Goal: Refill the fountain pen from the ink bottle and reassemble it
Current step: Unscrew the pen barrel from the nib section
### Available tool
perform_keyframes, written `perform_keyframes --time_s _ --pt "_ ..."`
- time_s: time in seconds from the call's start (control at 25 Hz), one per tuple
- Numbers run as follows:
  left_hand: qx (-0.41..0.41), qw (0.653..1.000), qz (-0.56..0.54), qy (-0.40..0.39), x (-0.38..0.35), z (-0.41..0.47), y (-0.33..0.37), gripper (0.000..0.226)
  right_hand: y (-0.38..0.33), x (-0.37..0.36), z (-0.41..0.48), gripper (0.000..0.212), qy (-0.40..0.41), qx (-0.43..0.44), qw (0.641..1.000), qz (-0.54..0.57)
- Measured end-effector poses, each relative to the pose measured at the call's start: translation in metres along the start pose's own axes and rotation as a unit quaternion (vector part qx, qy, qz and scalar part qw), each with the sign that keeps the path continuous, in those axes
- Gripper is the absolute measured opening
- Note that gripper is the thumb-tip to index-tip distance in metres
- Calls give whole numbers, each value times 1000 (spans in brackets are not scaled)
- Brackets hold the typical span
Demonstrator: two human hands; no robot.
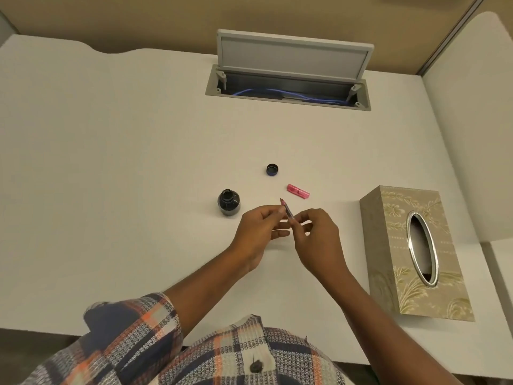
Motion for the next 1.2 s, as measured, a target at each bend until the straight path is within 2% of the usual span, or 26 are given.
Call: perform_keyframes --time_s 0.16,0.32,0.4,0.52,0.64,0.88,1.08,1.2 --pt "-9 994 -110 -19 -5 7 -2 22 1 -1 0 7 -14 7 1000 12" --pt "-18 991 -126 -29 -6 9 -1 23 4 -5 0 9 -33 -6 998 52" --pt "-29 992 -126 -16 -3 7 1 21 10 -12 0 18 -76 -36 994 69" --pt "-37 991 -131 -1 2 5 1 19 22 -27 -6 34 -185 -90 971 122" --pt "-37 989 -141 8 4 3 -1 16 23 -30 -9 38 -229 -98 950 188" --pt "-38 977 -197 72 11 -2 -13 14 24 -29 -4 31 -184 -87 962 185" --pt "-54 964 -234 114 18 -5 -14 12 11 -20 1 24 -114 -32 991 60" --pt "-60 963 -238 112 19 -3 -12 12 14 -15 2 17 -94 -26 993 60"
Point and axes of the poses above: each hand's wrist, its own z-axis towards the middle knuckle, its own x-axis out of the back of the hand, y = z × x, the point moved 10 cm from there along z, towards the middle knuckle, and after that the axes turned 15 degrees about -y, right-handed, at the moved point
